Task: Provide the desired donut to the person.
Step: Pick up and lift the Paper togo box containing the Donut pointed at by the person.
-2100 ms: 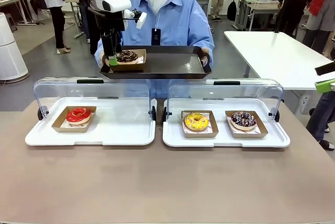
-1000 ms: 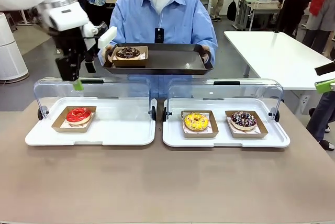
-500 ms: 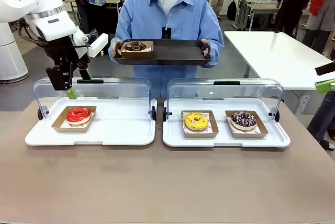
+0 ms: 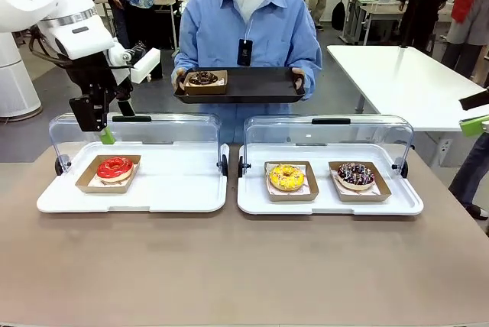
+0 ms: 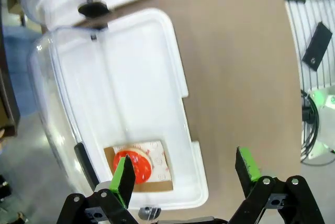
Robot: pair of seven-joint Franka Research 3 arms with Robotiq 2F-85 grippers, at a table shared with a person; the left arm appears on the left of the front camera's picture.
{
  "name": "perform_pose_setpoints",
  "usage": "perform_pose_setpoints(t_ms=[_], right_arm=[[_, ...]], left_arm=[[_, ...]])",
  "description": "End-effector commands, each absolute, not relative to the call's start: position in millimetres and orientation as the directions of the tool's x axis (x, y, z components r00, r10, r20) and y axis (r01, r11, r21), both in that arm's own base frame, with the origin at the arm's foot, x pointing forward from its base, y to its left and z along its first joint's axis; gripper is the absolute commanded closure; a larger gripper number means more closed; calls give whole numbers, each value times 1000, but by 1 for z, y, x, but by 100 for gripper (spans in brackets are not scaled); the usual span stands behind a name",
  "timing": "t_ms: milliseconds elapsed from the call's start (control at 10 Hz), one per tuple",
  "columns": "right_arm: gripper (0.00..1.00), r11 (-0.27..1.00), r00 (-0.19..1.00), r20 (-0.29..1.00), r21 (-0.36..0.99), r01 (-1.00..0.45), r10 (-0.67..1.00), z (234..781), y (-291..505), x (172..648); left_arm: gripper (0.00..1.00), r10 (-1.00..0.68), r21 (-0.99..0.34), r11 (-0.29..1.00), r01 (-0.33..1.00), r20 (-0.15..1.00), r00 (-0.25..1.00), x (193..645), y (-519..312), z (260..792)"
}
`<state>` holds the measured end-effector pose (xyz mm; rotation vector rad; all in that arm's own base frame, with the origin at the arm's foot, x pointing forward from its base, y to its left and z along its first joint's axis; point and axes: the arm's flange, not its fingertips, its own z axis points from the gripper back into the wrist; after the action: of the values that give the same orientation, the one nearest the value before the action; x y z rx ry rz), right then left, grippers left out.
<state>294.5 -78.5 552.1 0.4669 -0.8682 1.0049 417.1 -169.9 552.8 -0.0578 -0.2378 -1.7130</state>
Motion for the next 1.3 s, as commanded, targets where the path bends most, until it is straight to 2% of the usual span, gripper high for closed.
perform_pose_setpoints(t_ms=[0, 200, 300, 500, 800, 1000, 1200], right_arm=[[0, 472, 238, 821, -42, -881, 519, 552, -78, 297], [0, 472, 238, 821, -42, -881, 519, 552, -78, 297], [0, 472, 238, 821, -42, -881, 519, 552, -78, 297], [0, 472, 238, 821, -42, -881, 519, 552, -78, 297], [0, 472, 238, 821, -42, -881, 519, 552, -78, 297], [0, 472, 238, 821, -42, -881, 519, 552, -78, 297], [0, 472, 238, 821, -42, -881, 519, 552, -78, 297]], left_arm=[[0, -853, 130, -156, 979, 482, -199, 426, -125, 574], [0, -677, 153, -163, 975, 701, -224, 422, -73, 580], [0, -591, 168, -174, 970, 770, -240, 426, -43, 585], [0, -434, 141, -137, 980, 881, -188, 437, 16, 576], [0, -256, 141, -122, 982, 952, -169, 462, 105, 529], [0, -269, 89, -78, 993, 957, -107, 465, 133, 501], [0, -356, 70, -32, 997, 931, -77, 465, 148, 485]])
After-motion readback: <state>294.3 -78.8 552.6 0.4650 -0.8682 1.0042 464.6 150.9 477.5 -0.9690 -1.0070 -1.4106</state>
